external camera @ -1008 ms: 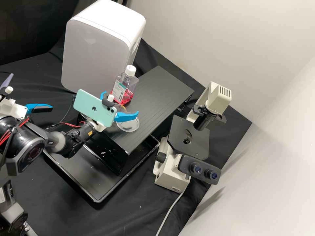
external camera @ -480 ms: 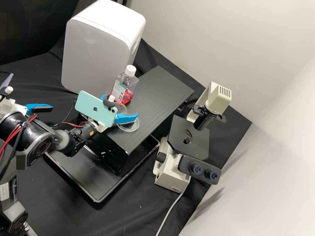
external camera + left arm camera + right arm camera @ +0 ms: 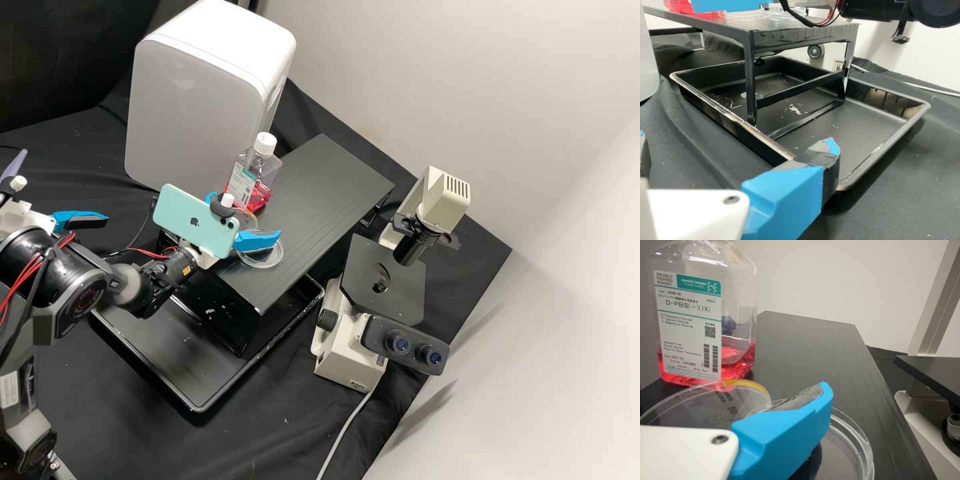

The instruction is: Place the lid on the petri dish

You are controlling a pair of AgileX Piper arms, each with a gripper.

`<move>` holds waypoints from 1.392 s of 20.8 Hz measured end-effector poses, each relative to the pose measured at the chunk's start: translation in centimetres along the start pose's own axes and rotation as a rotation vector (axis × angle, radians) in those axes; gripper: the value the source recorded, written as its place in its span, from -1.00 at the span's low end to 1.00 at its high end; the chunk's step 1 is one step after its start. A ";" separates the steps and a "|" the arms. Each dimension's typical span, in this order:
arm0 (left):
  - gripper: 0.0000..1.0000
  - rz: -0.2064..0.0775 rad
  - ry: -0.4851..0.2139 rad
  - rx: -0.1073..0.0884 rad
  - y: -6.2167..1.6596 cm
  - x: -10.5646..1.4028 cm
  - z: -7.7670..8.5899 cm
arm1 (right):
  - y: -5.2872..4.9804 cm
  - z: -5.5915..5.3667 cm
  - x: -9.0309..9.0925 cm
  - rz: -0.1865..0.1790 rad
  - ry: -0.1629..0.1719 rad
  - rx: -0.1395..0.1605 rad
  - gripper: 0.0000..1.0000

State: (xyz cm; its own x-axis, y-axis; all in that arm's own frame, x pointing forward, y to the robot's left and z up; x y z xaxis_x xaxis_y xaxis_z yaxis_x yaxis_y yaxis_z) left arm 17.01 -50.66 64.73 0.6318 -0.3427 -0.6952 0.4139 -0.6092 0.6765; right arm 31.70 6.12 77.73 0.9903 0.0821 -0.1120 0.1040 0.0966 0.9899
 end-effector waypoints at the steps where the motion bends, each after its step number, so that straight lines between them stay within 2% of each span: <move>1: 1.00 0.001 0.002 -0.001 0.01 0.0 0.0 | 0.0 0.1 0.0 0.001 -0.002 0.000 1.00; 5: 1.00 0.000 -0.001 0.014 -0.01 0.0 0.0 | 0.5 -0.1 -0.8 0.011 0.002 0.000 1.00; 10: 1.00 0.000 -0.001 0.014 -0.01 0.0 0.0 | 0.6 -0.8 -1.7 0.015 0.019 0.004 1.00; 15: 1.00 -0.001 -0.003 0.015 -0.03 0.0 0.1 | 0.4 -0.9 -1.8 0.009 0.019 -0.013 1.00; 16: 1.00 -0.001 -0.003 0.015 -0.03 0.0 0.1 | 0.2 -0.9 -1.8 0.003 0.016 -0.016 1.00; 20: 1.00 -0.001 -0.003 0.015 -0.03 0.0 0.1 | -0.4 -0.5 -1.5 -0.010 -0.005 -0.058 1.00; 24: 1.00 -0.001 -0.003 0.015 -0.03 0.0 0.1 | -0.5 -0.2 -0.8 0.001 -0.033 -0.065 1.00; 29: 1.00 -0.001 -0.003 0.015 -0.03 0.0 0.1 | -0.8 -0.1 -0.4 0.004 -0.045 -0.083 1.00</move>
State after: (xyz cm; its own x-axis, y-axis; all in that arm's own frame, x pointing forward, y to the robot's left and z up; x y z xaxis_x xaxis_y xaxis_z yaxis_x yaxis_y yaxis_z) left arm 16.94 -50.72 64.68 0.6293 -0.3443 -0.6967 0.4045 -0.6203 0.6720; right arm 31.18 6.08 76.99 0.9940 0.0379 -0.1026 0.0943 0.1785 0.9794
